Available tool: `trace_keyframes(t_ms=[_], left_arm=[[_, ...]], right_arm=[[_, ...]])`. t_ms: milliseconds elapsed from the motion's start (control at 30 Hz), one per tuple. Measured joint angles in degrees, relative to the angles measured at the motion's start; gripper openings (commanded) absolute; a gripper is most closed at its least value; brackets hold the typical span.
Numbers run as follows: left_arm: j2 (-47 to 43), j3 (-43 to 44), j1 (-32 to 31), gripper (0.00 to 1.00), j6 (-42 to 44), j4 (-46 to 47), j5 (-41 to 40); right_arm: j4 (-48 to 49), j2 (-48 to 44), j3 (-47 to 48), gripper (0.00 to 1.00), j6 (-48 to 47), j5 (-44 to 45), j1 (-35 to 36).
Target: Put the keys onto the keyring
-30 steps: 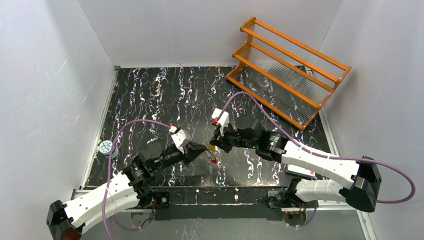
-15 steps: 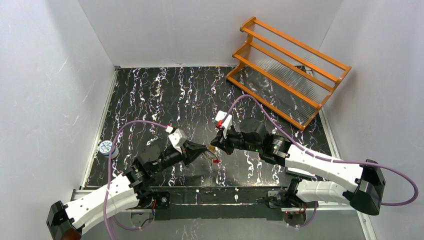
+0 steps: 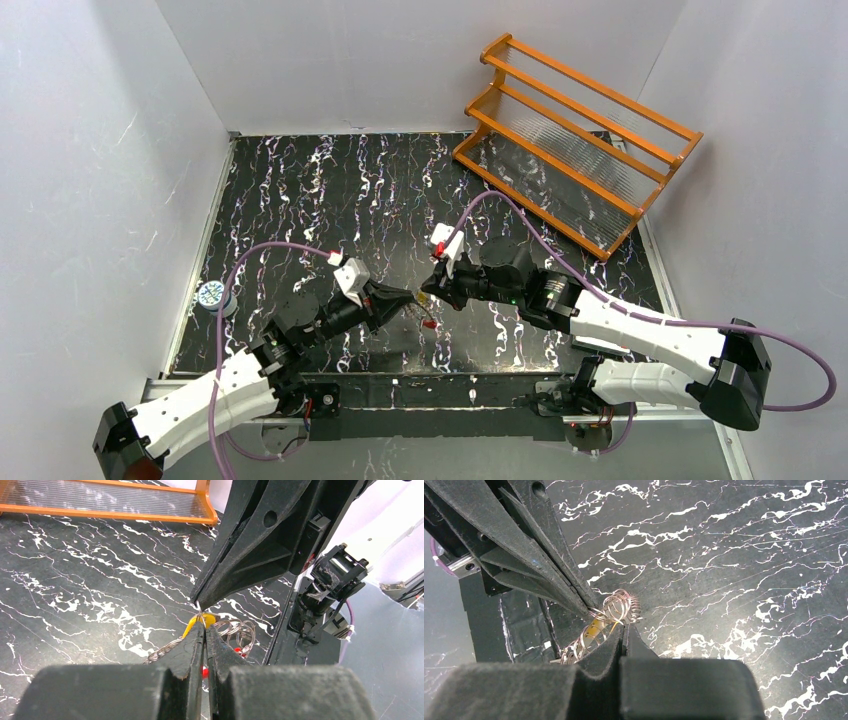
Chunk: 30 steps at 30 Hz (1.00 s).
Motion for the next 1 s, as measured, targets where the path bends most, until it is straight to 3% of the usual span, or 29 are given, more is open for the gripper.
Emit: trace_keyframes(t_ms=[1000], left_arm=[[-0.59,-1.42,0.00,0.00,0.61,0.70,0.63]], right_arm=[[-3.48,3.58,1.92,0.01,5.33,-0.92,0.02]])
